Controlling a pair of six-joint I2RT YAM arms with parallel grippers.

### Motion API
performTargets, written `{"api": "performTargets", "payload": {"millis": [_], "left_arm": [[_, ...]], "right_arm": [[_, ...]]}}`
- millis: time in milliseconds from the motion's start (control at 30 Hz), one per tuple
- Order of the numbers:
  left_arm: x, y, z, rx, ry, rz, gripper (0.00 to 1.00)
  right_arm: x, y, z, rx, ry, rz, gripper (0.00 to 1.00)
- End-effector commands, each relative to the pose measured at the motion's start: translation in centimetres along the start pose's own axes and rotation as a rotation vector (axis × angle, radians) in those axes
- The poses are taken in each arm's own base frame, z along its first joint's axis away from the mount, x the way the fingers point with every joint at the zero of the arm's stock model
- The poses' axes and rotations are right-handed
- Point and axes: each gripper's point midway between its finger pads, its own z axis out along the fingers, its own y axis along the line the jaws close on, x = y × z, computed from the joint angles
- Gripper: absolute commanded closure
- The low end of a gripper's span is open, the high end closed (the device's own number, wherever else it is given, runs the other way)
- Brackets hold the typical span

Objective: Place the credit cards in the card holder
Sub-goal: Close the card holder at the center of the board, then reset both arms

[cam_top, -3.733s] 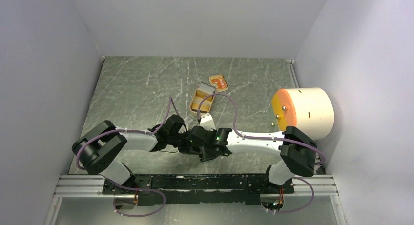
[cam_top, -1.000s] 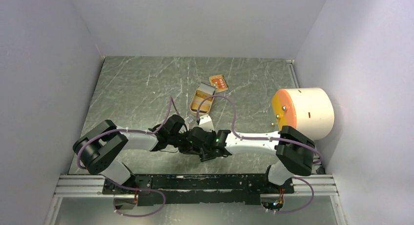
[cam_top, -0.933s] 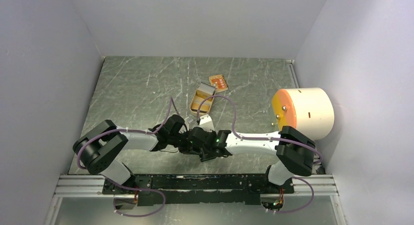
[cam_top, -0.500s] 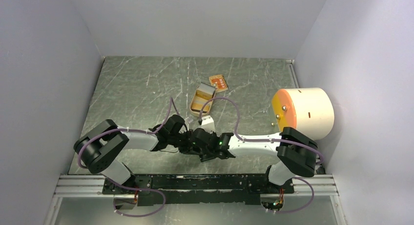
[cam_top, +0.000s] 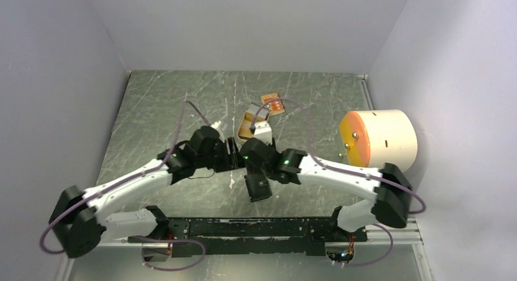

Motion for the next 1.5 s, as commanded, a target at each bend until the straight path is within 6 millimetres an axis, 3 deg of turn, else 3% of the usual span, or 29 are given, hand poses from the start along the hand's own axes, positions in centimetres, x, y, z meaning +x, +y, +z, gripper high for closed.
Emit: {"api": "performTargets", "payload": {"millis": [0, 33, 67, 100, 133, 333, 433, 500, 800, 1100, 1467], "left_arm": [[-5.4, -2.6, -6.6, -0.048, -0.252, 0.050, 0.25], [-6.1, -3.0, -8.1, -0.052, -0.290, 0.059, 0.03], [-6.9, -3.4, -9.7, -0.056, -0.339, 0.065, 0.00], [-7.1, -3.3, -11.0, -0.071, -0.357, 0.070, 0.01], [-7.5, -3.6, -12.3, -0.071, -0.384, 0.076, 0.01], [-8.5, -5.0, -18.0, -0.001, -0.514, 0.207, 0.01], [-7.9, -5.0, -19.2, 0.061, -0.551, 0.215, 0.01], [-7.3, -4.5, -19.9, 0.079, -0.563, 0.213, 0.01], [-5.5, -2.1, -20.1, 0.086, -0.563, 0.185, 0.01], [-5.6, -2.4, -20.9, 0.107, -0.588, 0.204, 0.01], [-5.0, -2.3, -19.4, 0.129, -0.554, 0.196, 0.01]], "right_arm": [[-6.0, 0.6, -4.6, -0.085, -0.177, 0.071, 0.36], [-6.8, 0.5, -5.4, -0.101, -0.205, 0.083, 0.33], [-7.4, 0.5, -6.1, -0.113, -0.226, 0.094, 0.27], [-8.0, 0.3, -6.7, -0.122, -0.245, 0.106, 0.06], [-8.3, 0.1, -7.3, -0.128, -0.260, 0.122, 0.00], [-9.5, -1.5, -10.1, -0.153, -0.342, 0.220, 0.01], [-9.3, -3.3, -10.9, -0.122, -0.379, 0.302, 0.01], [-8.2, -4.1, -10.5, -0.103, -0.372, 0.314, 0.01], [-5.2, -5.2, -10.1, -0.127, -0.337, 0.339, 0.01], [-5.6, -6.0, -11.2, -0.135, -0.368, 0.395, 0.01], [-5.2, -6.3, -11.2, -0.139, -0.375, 0.411, 0.01]]}}
